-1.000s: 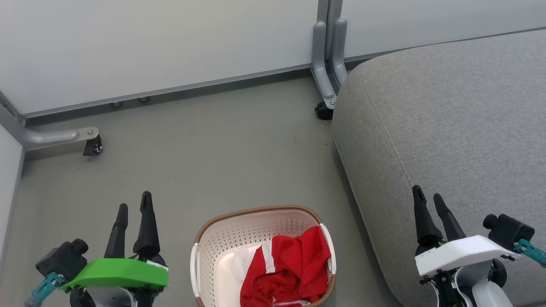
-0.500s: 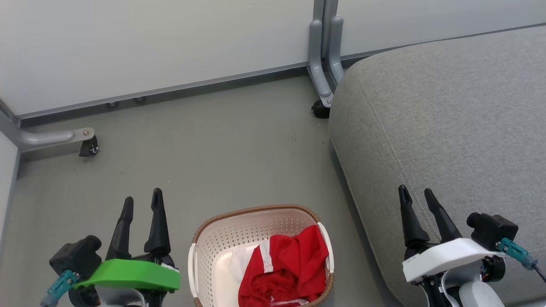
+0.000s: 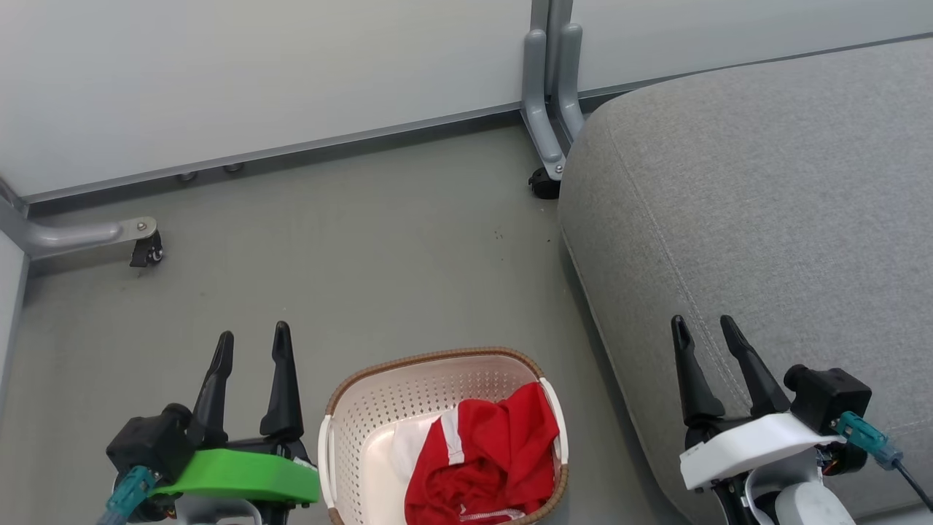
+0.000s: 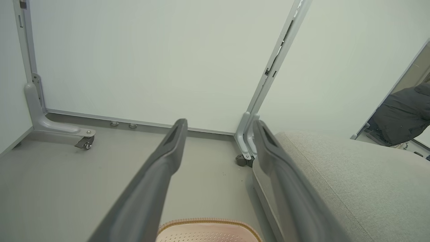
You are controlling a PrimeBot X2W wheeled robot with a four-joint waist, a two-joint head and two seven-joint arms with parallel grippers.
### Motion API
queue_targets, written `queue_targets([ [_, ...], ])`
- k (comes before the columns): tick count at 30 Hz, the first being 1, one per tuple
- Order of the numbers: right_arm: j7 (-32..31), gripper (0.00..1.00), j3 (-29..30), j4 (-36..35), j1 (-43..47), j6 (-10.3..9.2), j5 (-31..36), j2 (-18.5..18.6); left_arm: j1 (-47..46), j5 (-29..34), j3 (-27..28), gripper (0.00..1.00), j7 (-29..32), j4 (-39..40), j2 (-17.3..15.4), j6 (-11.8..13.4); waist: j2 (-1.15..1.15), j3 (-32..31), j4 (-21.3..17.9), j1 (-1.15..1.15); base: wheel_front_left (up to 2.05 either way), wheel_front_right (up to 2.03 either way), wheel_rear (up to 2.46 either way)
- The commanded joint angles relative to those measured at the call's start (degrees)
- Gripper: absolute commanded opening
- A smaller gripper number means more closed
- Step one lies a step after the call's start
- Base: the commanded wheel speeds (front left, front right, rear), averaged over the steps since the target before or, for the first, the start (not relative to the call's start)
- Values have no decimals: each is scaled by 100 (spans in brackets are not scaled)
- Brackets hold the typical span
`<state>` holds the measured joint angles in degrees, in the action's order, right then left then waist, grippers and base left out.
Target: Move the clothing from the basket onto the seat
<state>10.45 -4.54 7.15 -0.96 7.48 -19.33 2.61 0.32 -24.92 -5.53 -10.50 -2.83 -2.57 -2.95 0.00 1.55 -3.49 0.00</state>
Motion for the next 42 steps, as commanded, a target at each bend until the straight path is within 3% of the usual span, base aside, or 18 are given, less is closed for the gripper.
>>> queue_targets([
  [1, 52, 100, -15, -59, 42, 1, 148, 28, 21, 129, -10, 100, -44, 64, -39, 42, 0, 1, -10, 0, 0, 0, 0],
  [42, 478, 100, 79, -306, 176, 1, 1758, 37, 283, 1738, -182, 100, -468, 327, -50, 91, 0, -41, -128, 0, 0, 0, 0],
])
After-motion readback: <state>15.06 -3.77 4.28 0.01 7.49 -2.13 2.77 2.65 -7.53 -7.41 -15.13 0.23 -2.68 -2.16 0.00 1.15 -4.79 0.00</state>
